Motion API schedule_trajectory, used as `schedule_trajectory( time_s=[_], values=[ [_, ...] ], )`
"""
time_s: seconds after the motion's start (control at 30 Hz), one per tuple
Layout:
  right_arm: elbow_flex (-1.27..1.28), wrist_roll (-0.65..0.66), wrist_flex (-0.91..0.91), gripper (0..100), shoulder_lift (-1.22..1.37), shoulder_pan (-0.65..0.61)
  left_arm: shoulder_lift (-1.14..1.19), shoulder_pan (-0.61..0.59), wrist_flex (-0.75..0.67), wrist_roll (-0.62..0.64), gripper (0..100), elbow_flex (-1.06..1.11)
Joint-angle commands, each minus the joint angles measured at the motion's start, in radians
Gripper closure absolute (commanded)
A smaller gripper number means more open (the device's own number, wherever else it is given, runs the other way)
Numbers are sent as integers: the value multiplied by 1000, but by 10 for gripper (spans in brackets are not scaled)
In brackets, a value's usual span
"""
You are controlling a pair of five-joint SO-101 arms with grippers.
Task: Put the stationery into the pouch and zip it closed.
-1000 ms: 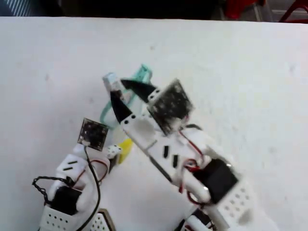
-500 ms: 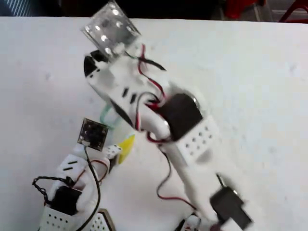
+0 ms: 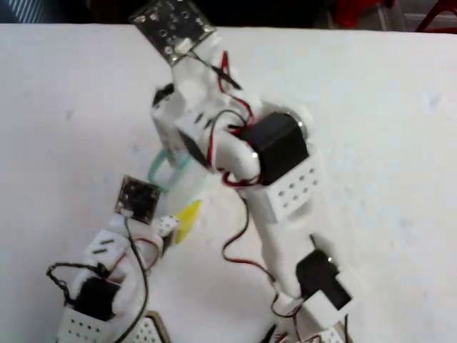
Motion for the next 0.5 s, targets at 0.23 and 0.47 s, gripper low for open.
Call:
schedule_trajectory(
  time_s=[0.23, 0.47],
  values=[
    [-32, 15, 59, 982, -45, 5, -1, 8, -31, -8, 722, -41],
    [-25, 15, 59, 982, -128, -45, -1, 8, -31, -6, 722, -41]
  ],
)
